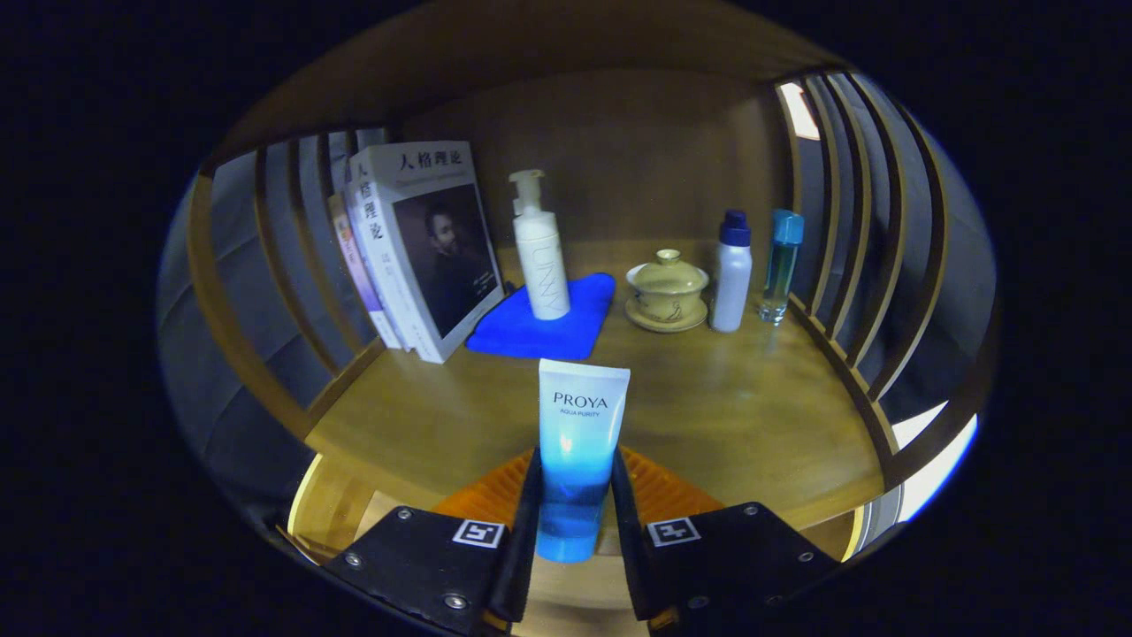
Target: Pull open the drawer, take out the items inside it, and place them on the countertop above the cabinet.
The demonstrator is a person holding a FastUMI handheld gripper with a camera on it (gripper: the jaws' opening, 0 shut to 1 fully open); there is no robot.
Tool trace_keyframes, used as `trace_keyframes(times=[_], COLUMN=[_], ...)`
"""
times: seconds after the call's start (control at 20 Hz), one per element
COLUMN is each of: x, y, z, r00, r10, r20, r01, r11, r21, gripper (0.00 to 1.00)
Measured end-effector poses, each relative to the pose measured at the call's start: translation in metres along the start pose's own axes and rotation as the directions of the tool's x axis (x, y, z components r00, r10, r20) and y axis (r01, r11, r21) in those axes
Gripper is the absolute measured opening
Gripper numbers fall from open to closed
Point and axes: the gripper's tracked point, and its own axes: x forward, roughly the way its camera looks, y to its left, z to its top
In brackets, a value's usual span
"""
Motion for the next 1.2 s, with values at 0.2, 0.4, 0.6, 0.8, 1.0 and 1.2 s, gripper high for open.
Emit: trace_keyframes(times=[0.2,0.4,0.6,0.8,1.0,1.2], x=[0.012,0.015,-0.009,-0.049,-0.095,-0.133], y=[-0.007,-0.012,-0.011,-0.007,-0.002,0.007], z=[-0.011,-0.016,-0.005,-0.004,-0.018,-0.041], r00=[0.999,0.997,0.993,0.971,0.932,0.888], r10=[-0.043,-0.072,-0.085,-0.093,-0.099,-0.105], r20=[-0.021,-0.009,0.082,0.219,0.348,0.448], r01=[0.043,0.073,0.082,0.094,0.105,0.14], r11=[0.999,0.995,0.996,0.996,0.994,0.989], r21=[0.02,0.061,0.033,0.008,0.001,-0.047], gripper=[0.5,0.53,0.83,0.94,0.94,0.94])
